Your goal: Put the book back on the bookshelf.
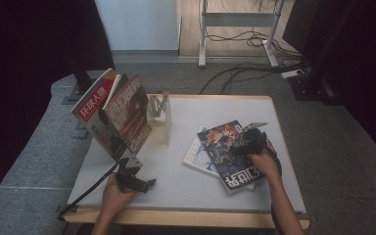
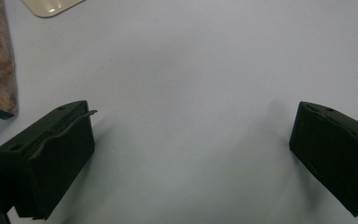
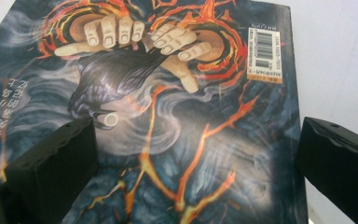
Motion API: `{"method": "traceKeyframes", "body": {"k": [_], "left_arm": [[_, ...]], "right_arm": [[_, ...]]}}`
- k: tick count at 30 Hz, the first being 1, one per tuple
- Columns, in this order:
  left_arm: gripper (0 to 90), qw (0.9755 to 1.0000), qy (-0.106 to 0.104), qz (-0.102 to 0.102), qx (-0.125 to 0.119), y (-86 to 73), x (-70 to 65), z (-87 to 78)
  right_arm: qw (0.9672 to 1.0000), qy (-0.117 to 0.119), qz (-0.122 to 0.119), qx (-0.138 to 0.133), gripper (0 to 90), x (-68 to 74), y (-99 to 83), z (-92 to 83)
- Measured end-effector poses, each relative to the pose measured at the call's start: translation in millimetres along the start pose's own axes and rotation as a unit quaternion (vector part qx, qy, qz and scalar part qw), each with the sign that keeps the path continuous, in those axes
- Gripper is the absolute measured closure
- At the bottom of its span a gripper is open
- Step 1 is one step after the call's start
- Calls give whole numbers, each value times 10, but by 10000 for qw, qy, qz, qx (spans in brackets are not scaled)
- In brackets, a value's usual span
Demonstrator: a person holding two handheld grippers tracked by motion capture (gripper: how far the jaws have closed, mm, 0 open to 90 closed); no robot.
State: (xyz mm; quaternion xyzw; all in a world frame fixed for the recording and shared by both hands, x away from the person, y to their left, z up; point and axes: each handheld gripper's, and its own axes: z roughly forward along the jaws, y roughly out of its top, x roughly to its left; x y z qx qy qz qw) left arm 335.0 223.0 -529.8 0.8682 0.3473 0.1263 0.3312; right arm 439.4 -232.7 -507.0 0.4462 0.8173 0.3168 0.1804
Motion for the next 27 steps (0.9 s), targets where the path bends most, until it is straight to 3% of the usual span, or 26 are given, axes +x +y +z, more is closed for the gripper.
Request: {"method": "traceKeyframes", "body": {"k": [8, 13, 17, 22, 24, 27], "left_arm": [[0, 10000, 1, 0, 2, 0, 0, -1], [0, 10000, 0, -8, -5, 0, -1, 0], [0, 10000, 1, -6, -2, 0, -1, 0], [0, 10000, 2, -5, -1, 0, -1, 0], [0, 10000, 1, -9, -5, 0, -2, 0], [0, 10000, 1, -9, -6, 0, -1, 0]], "right_arm": [[10000, 34, 11, 76, 0, -55, 57, 43], [9997, 179, 151, 108, 0, -99, 61, 70], [9999, 55, -46, 100, 0, -57, 78, 54], [9981, 403, -457, 92, 37, 150, 148, 90], [9982, 351, -458, 143, 23, 191, 182, 110], [9988, 227, -383, 195, 0, 123, 184, 113]]}}
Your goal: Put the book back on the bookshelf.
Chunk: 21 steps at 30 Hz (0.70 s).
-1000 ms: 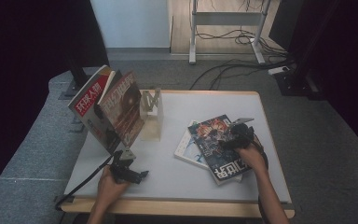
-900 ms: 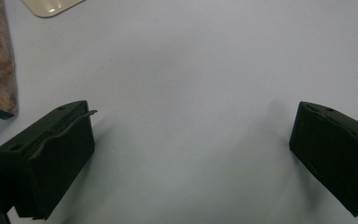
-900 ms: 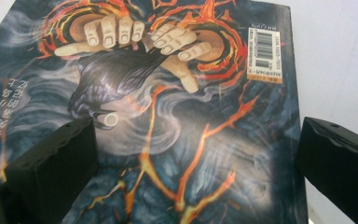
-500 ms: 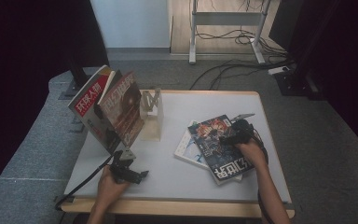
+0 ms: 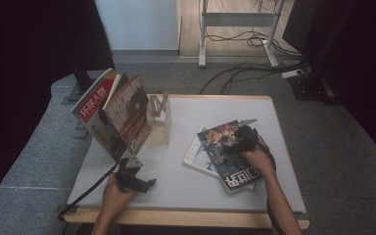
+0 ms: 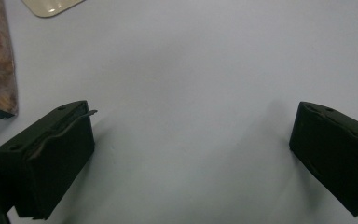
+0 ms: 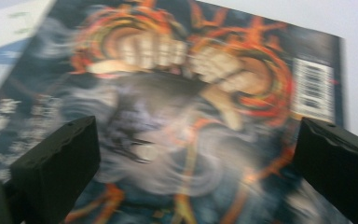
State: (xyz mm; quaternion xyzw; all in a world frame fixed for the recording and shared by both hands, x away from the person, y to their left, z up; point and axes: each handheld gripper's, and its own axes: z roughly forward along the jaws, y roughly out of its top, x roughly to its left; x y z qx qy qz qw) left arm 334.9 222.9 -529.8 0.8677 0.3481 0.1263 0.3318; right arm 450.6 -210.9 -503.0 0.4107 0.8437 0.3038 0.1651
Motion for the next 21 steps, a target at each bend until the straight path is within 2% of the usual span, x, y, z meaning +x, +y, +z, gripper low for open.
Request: {"method": "traceKeyframes", "body": {"k": [5, 9, 13, 15, 21], "left_arm": [[0, 10000, 0, 6, 7, 0, 1, 0], [0, 10000, 2, 6, 6, 0, 1, 0], [0, 10000, 1, 6, 5, 0, 1, 0], [0, 10000, 1, 7, 6, 0, 1, 0], [0, 10000, 1, 6, 6, 0, 1, 0]], "right_arm": [[9995, -106, 281, -71, 0, -184, -98, -45], [9987, -12, 498, -110, 0, -288, -167, -65], [9990, 11, 418, -135, 9, -289, -172, -72], [9988, 144, 455, -114, 13, -275, -163, -65], [9990, 147, 390, -145, 0, -225, -150, -36]]}}
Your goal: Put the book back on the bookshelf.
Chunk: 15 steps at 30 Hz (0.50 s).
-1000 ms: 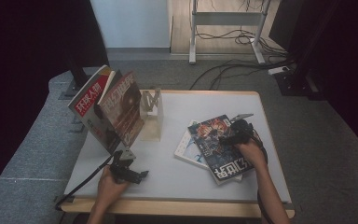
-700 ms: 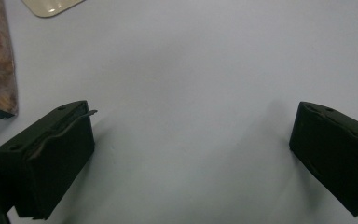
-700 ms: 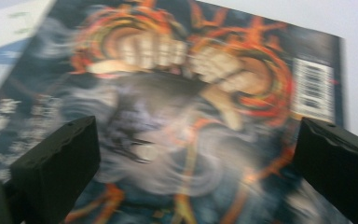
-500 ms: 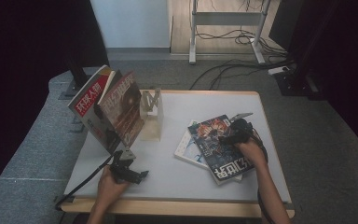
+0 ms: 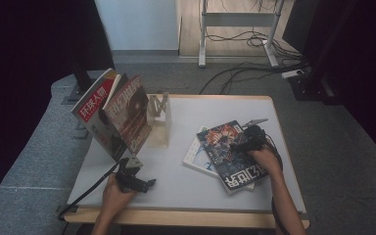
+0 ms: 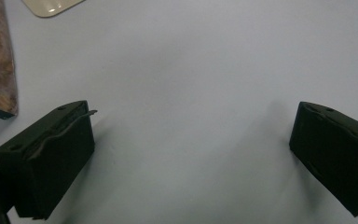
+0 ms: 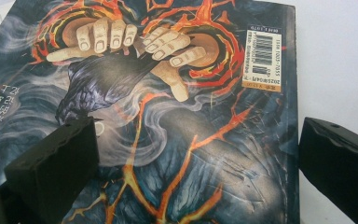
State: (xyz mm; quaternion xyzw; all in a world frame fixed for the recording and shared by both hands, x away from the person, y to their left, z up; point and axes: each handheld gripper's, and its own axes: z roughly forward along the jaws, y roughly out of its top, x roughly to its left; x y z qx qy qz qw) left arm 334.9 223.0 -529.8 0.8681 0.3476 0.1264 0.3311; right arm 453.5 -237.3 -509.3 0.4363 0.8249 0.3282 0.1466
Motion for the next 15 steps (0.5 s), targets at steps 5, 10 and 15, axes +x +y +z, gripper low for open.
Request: {"method": "traceKeyframes", "body": {"k": [5, 10, 15], "left_arm": [[0, 10000, 0, -1, 0, 0, 0, 0], [0, 10000, 0, -3, -1, 0, 0, 0], [0, 10000, 0, -3, -1, 0, 0, 0]], "right_arm": [[9999, 74, -126, 38, 0, 61, 28, 19], [9994, 144, -313, 69, 0, 182, 82, 60], [9982, 304, -502, 93, 0, 349, 161, 134]]}}
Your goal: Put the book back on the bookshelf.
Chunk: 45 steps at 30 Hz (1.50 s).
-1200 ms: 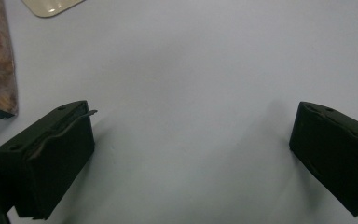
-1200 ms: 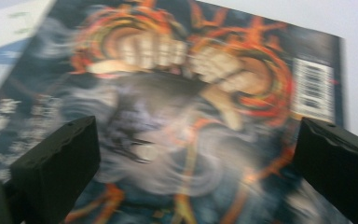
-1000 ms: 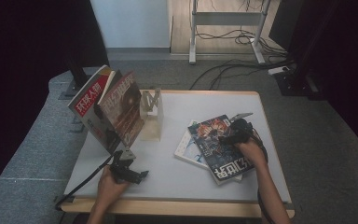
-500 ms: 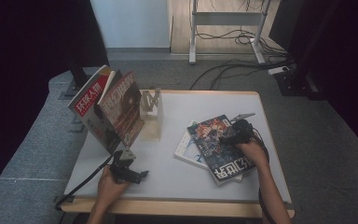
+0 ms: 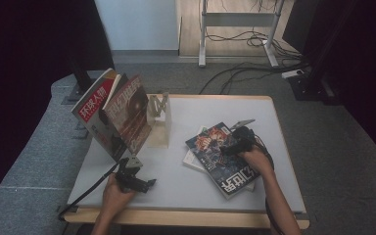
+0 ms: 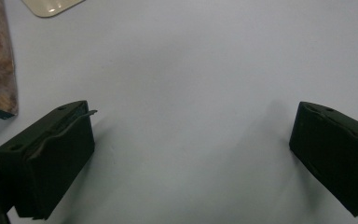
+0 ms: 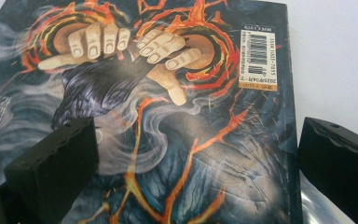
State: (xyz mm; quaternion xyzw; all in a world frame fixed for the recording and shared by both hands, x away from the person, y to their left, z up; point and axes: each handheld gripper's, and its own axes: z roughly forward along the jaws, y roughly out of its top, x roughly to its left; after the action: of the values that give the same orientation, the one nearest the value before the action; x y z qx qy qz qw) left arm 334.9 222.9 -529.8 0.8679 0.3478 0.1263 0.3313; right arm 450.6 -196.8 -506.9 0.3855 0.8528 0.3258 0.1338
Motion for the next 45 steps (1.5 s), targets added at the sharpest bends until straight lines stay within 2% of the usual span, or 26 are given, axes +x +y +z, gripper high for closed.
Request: {"method": "traceKeyframes", "body": {"k": [9, 14, 18, 21, 27, 33, 45], "left_arm": [[0, 10000, 0, 3, 3, 0, 0, -1], [0, 10000, -1, 2, 3, 0, 0, -1], [0, 10000, -1, 2, 4, 0, 0, -1], [0, 10000, 0, 1, 4, 0, 0, -1], [0, 10000, 1, 7, 3, 0, 0, 0], [0, 10000, 0, 7, 3, 0, 0, 0], [0, 10000, 0, 8, 4, 0, 0, -1]], "right_arm": [[9996, 189, -217, 7, 0, 248, 142, 128], [9994, 207, -272, 15, 0, 325, 179, 157], [9987, -35, -509, 20, 3, 371, 186, 71], [9990, -16, -418, -144, 3, 363, 143, -60], [9992, -208, -280, -182, 5, 315, -61, -313], [9990, -344, 33, -281, 7, 296, -350, -525], [9949, -854, 367, -388, 7, 237, -894, -979]]}}
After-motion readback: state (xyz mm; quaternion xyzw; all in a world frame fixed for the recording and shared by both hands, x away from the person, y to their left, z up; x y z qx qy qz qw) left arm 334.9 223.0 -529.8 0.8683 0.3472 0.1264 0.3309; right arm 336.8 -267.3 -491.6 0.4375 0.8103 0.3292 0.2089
